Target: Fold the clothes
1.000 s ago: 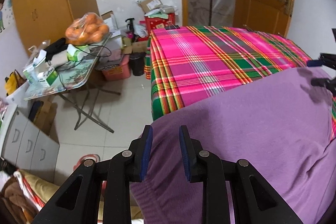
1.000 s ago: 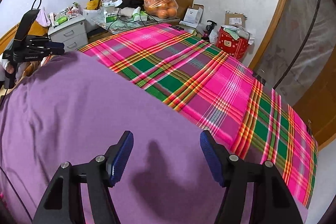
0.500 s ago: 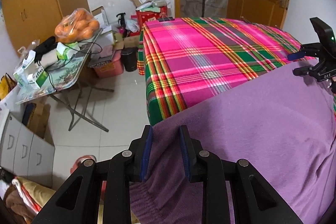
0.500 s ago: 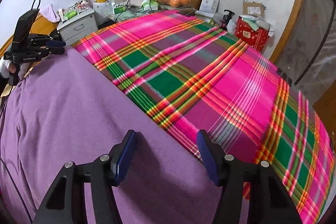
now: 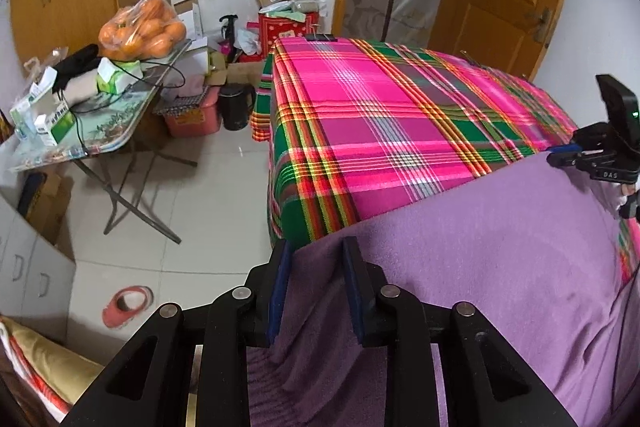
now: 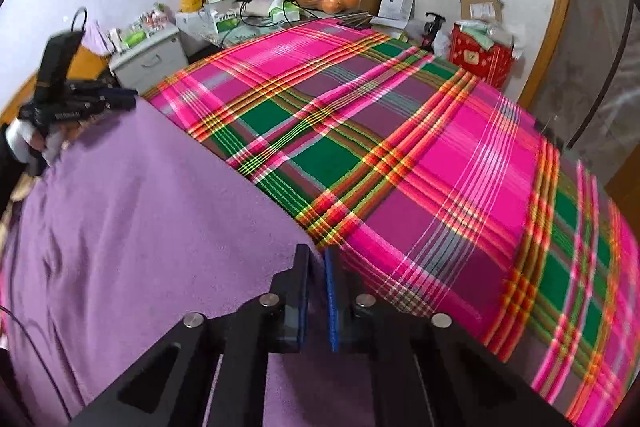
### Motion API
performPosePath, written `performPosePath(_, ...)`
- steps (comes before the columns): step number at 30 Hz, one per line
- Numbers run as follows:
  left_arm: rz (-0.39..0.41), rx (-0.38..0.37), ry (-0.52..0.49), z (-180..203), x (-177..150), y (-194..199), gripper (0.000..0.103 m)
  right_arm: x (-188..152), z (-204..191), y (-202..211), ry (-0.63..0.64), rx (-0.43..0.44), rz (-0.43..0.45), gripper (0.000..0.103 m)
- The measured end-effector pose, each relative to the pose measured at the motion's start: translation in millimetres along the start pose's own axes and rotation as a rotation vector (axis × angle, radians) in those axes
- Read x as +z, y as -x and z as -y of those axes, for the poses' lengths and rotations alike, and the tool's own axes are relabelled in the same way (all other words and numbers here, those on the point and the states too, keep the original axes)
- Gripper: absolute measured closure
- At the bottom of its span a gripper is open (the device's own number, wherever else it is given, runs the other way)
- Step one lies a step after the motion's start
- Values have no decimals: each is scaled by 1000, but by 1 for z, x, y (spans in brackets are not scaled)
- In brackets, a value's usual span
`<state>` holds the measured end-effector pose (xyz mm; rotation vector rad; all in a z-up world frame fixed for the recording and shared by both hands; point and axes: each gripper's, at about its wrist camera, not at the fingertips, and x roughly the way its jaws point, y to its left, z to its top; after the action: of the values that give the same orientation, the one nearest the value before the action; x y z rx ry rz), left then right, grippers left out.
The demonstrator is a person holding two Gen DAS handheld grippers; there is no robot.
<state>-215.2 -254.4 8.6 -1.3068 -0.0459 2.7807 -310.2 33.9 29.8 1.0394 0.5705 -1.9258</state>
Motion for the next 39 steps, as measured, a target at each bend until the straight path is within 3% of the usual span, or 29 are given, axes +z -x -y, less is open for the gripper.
performPosePath(1, -2, 24, -11, 2, 0, 1, 96, 1, -4, 1, 5, -24, -8, 99)
performPosePath(3, -7, 44, -17, 5, 0, 5, 97, 3, -8, 5, 9, -56, -5, 100)
performPosePath(11, 76, 71, -9, 16, -2, 49, 98, 4, -25, 56, 7, -107, 87, 100)
performPosePath(21, 201, 39, 25, 33, -20, 121, 98, -21, -63, 129, 14, -122, 207, 100)
performPosePath(33, 339, -7, 37, 60, -73, 206, 98, -80, -119, 196, 60, -124, 277, 100)
performPosePath(39, 370, -40, 77, 71, -124, 224, 98, -123, -154, 211, 75, -101, 282, 100)
